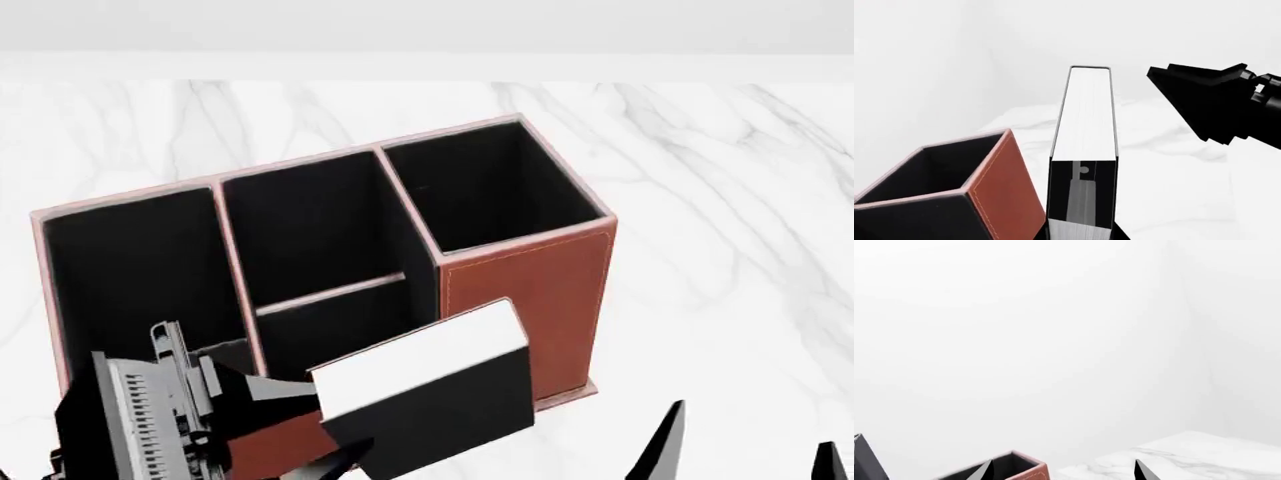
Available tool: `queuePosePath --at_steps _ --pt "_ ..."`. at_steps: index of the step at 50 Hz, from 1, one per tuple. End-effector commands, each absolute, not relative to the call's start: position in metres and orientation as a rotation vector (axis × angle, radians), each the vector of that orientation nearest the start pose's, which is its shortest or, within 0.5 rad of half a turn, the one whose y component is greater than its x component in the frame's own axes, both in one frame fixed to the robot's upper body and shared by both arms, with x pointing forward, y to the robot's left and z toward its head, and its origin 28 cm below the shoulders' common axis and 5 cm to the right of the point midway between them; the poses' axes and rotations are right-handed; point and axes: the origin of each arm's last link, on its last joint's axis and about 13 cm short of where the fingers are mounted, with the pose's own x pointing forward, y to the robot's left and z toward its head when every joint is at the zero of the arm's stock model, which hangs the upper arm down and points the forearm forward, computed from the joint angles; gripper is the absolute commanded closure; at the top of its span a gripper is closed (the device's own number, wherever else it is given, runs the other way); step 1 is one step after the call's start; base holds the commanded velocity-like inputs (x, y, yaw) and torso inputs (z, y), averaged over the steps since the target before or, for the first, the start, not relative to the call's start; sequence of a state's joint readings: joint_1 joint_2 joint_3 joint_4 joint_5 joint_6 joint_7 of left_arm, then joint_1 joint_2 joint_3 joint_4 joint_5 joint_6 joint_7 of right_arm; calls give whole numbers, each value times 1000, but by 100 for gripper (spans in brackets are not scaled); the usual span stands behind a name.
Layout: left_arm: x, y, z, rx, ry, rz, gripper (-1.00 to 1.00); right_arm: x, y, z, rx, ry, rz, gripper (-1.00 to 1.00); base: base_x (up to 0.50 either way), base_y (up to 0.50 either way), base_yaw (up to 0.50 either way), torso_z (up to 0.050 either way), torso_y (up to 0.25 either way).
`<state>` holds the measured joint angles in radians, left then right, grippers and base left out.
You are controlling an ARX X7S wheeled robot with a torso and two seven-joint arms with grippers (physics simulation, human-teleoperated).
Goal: Pick up the book and place it in the back compartment of the caddy.
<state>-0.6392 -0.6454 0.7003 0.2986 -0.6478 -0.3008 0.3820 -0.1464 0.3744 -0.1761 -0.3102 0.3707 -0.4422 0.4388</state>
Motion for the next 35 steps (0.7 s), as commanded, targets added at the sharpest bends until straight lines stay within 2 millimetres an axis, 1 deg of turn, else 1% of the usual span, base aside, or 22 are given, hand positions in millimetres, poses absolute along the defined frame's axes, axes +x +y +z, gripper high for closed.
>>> queuePosePath --at_steps 1,16,24,25,27,28,35 --pt "267 222 169 188 -163 -1053 100 177 -128 79 211 -477 -166 -100 0 0 0 0 0" --pt "271 235 177 157 -168 -1004 100 177 -127 78 212 -471 -159 -100 0 0 0 1 1" --pt "273 238 176 159 -152 -987 100 175 -127 80 221 -489 -155 -100 0 0 0 0 1" --pt "274 238 175 158 -153 -986 100 176 -126 80 177 -477 -176 -100 0 0 0 0 0" --pt "274 238 173 149 -162 -970 100 177 -125 79 165 -462 -178 -100 0 0 0 0 0" --pt "275 237 172 152 -171 -932 100 177 -124 79 145 -467 -184 -100 0 0 0 0 0" --pt "275 237 172 152 -171 -932 100 177 -124 79 145 -467 -184 -100 0 0 0 0 1"
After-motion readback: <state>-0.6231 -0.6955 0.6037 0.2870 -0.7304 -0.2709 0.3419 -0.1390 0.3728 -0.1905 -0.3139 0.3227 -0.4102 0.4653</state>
